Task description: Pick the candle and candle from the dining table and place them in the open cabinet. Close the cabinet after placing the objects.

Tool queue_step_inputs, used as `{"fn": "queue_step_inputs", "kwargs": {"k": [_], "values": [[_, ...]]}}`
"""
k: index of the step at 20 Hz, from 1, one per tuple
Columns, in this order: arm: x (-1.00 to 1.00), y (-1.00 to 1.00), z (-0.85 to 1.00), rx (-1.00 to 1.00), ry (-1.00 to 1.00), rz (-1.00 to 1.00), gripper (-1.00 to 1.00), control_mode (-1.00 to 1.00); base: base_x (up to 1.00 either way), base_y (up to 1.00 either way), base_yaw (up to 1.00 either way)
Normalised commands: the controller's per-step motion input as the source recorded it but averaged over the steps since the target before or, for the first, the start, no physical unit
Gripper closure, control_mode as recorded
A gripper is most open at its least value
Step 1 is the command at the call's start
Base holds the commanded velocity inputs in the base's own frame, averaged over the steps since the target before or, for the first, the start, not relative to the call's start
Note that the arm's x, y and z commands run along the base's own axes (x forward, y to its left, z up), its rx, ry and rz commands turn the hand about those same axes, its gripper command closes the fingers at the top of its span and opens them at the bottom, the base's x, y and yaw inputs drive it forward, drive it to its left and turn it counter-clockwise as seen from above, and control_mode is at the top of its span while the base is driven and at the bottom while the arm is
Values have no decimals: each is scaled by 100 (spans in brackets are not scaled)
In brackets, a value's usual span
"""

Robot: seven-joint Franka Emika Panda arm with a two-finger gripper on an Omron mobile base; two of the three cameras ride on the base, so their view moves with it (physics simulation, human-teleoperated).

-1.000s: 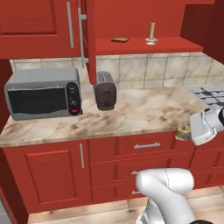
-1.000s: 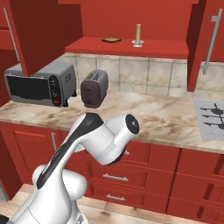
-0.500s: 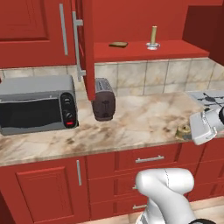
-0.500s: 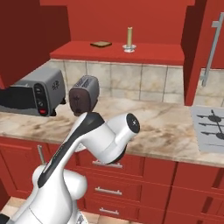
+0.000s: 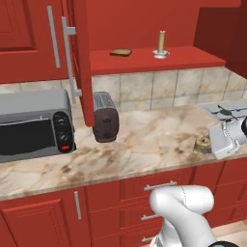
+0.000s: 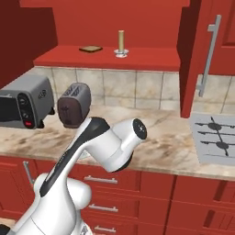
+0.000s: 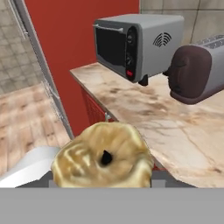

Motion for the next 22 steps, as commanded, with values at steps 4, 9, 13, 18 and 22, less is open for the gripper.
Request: {"fn": "queue_step_inputs", "kwargs": {"k": [4, 9, 13, 18, 22], "values": [[0, 0, 0, 0, 0, 0, 100, 100, 41, -27, -11], [0, 0, 0, 0, 0, 0, 100, 100, 24, -32, -1], [0, 0, 0, 0, 0, 0, 100, 100, 19, -34, 0], [0, 0, 0, 0, 0, 0, 100, 100, 19, -30, 0], [0, 0, 0, 0, 0, 0, 100, 100, 26, 6, -4]]}}
